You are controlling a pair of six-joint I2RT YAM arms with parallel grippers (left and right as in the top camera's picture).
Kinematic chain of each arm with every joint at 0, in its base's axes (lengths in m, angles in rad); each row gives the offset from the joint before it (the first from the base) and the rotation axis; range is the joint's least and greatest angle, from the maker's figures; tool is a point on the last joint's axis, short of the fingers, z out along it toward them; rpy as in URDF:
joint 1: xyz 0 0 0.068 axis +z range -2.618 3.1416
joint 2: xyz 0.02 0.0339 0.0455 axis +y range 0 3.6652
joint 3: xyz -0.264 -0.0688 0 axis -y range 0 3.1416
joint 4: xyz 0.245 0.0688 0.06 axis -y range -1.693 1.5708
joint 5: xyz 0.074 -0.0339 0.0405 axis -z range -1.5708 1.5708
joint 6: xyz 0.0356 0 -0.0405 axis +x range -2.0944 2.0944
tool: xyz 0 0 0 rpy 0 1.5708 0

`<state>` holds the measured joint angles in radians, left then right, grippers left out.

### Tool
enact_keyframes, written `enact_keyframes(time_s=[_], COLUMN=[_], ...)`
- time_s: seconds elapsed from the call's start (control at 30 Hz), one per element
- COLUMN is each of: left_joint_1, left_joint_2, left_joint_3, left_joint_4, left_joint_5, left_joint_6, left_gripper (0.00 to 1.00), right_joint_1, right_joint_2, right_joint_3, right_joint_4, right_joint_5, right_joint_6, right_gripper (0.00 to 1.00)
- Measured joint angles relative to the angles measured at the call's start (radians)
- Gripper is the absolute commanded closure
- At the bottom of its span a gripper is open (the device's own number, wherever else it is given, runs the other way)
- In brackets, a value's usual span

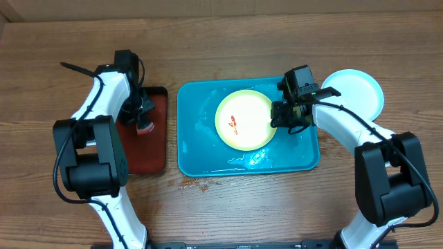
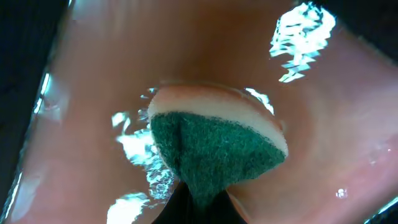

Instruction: Clean dirty plates on tray and stack at the side

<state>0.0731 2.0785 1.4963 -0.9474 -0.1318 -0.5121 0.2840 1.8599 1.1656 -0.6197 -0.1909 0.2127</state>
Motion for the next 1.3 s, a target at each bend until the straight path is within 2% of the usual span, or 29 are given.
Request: enact_keyframes(time_s=[0.53,0.77,0.93,1.13,1.3], left_joint_1=[0.006,0.106,0.182,0.195,0.193], left_joint_2=[0.011,0.011,0.011,0.011,0.011], left_joint_3=[0.0,0.0,0.0,0.0,0.0], left_joint_4=[0.003,0.043,0.028,0.028,0.012], left_joint_5=[0.024,0.196,0.261,0.371,0.404], left_joint_6=[0.039,0.069,0.106,0.19,0.214], left_gripper=[0.96,0.96,0.96,0.96,0.96], right_joint_1=[0.0,0.0,0.0,0.0,0.0], right_joint_2=[0.0,0.0,0.0,0.0,0.0], right_joint_3=[0.0,0.0,0.0,0.0,0.0], right_joint_4=[0.002,-0.001,0.007,0.014,0.014], right_joint_5=[0.0,0.0,0.0,0.0,0.0], right_joint_6=[0.0,0.0,0.0,0.0,0.0], right_gripper=[0.96,0.96,0.96,0.96,0.96])
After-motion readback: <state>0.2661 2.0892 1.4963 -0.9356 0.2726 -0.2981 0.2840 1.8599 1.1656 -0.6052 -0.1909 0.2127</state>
